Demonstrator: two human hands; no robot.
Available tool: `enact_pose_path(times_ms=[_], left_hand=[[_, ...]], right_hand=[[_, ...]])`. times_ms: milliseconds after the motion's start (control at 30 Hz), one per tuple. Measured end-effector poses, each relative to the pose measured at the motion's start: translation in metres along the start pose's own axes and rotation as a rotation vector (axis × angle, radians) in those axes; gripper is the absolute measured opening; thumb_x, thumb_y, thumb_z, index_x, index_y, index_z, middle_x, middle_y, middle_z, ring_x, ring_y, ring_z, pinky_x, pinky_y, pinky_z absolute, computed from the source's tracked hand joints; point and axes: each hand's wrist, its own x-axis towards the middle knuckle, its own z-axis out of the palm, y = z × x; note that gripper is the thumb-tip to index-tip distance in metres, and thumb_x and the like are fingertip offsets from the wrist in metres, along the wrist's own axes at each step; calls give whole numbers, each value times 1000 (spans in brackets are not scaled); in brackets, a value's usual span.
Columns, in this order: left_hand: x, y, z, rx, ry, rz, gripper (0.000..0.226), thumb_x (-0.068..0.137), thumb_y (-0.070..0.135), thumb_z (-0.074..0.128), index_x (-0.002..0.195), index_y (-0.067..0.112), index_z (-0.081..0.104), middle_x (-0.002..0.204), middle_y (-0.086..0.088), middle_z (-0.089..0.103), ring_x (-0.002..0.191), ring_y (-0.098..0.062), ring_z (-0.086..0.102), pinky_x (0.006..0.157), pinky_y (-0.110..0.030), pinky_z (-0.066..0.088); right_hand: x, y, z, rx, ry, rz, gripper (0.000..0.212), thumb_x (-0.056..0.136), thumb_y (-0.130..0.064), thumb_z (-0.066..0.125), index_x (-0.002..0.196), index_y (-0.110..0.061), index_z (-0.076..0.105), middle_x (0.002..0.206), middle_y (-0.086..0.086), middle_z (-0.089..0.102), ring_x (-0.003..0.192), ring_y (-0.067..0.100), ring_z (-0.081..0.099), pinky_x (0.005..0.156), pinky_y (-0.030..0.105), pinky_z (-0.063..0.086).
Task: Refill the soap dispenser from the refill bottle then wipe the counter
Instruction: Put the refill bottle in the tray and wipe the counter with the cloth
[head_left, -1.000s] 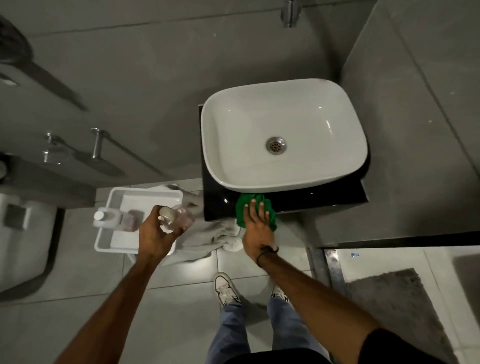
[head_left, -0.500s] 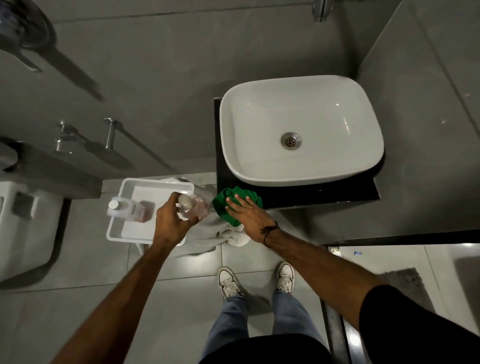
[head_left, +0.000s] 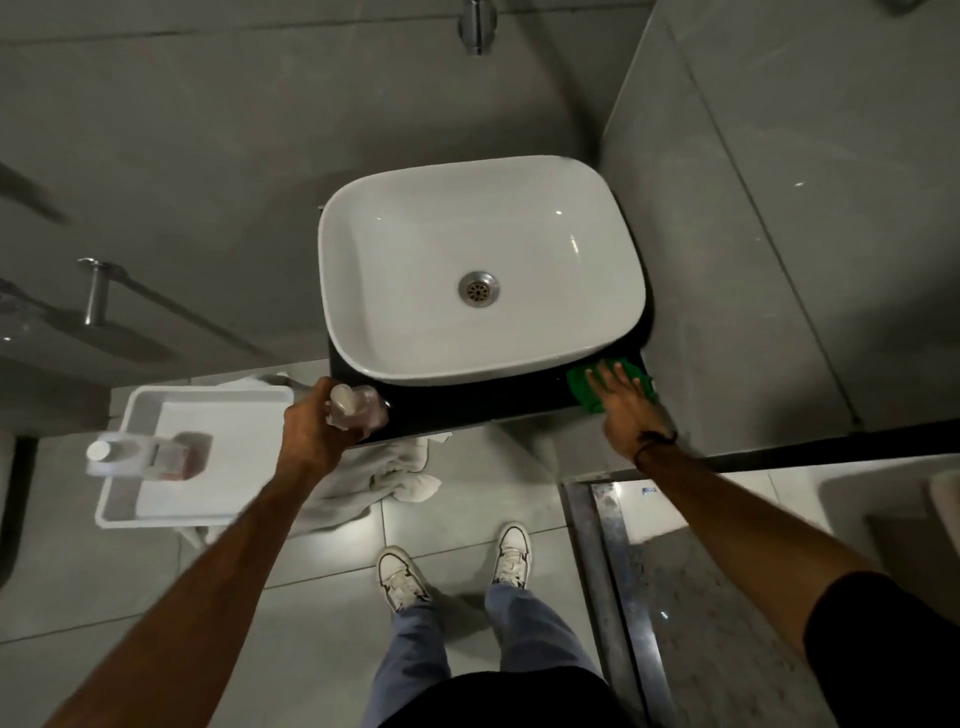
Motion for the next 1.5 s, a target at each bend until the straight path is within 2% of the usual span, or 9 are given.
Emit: enact_pose_path(times_ms=[300, 433, 567, 800, 933, 1067, 1200, 1333, 1500], left_hand=[[-10, 5, 15, -140, 47, -90, 74, 64, 2, 91, 123, 27, 54, 114, -4, 65, 102, -30, 66, 85, -43, 58], [-43, 13, 29, -297, 256, -344, 85, 70, 6, 89, 139, 3, 40, 128, -21, 56, 108, -33, 60, 95, -44, 54], [-93, 20, 56, -645, 230, -584, 44, 85, 9, 77, 119, 9, 50, 110, -10, 61, 90, -24, 60, 66, -25, 55], [-108, 9, 43, -1117, -168, -613, 44, 91, 21, 65, 132, 35, 58, 120, -3, 71, 111, -24, 65, 90, -44, 55], [-110, -15, 26, -1254, -99, -628, 47, 84, 2, 73, 127, 19, 64, 122, -19, 71, 108, -36, 71, 85, -46, 61], [-105, -42, 8, -1118, 54, -676, 55, 81, -4, 76, 129, 15, 57, 124, -20, 68, 106, -41, 69, 71, -43, 62], [-81, -83, -27, -954, 226, -730, 53, 82, 0, 77, 121, 13, 44, 122, -17, 62, 95, -28, 66, 59, -34, 56], [-34, -129, -59, -795, 226, -706, 45, 87, -1, 73, 118, 14, 44, 126, -19, 62, 108, -33, 63, 76, -40, 56], [30, -188, -67, -680, 190, -708, 38, 94, -2, 63, 127, 3, 47, 134, -23, 57, 121, -39, 58, 88, -43, 53]], right_hand=[[7, 4, -1, 38, 6, 169, 74, 92, 2, 47, 159, -13, 19, 168, 11, 8, 154, 34, 9, 123, 45, 21], [-13, -26, 8, 203, -38, 219, 72, 89, -3, 56, 156, -13, 30, 163, 21, 22, 142, 45, 35, 110, 51, 42], [-35, -80, 14, 609, -19, 191, 57, 85, -1, 60, 140, -16, 57, 129, 22, 65, 114, 44, 62, 96, 42, 52], [-51, -207, 5, 1662, -666, 203, 30, 89, 3, 65, 117, -6, 69, 105, 11, 78, 93, 26, 76, 70, 31, 61], [-46, -249, 9, 1475, -602, 134, 36, 84, -7, 78, 119, -6, 70, 109, 12, 77, 97, 23, 75, 77, 31, 61], [-34, -258, 15, 1050, -254, 108, 53, 77, -21, 86, 126, -11, 68, 127, 10, 69, 113, 23, 67, 101, 30, 50], [-13, -244, 23, 431, -71, -32, 102, 79, -51, 76, 158, -12, 24, 165, 10, 23, 153, 27, 19, 124, 41, 21], [-3, -245, 53, 115, -115, -82, 130, 74, -69, 67, 158, -8, -12, 167, 11, -19, 154, 28, -17, 125, 53, 0], [2, -250, 84, 17, 6, -39, 132, 73, -69, 68, 157, -7, -13, 166, 13, -20, 153, 31, -19, 124, 57, 1]])
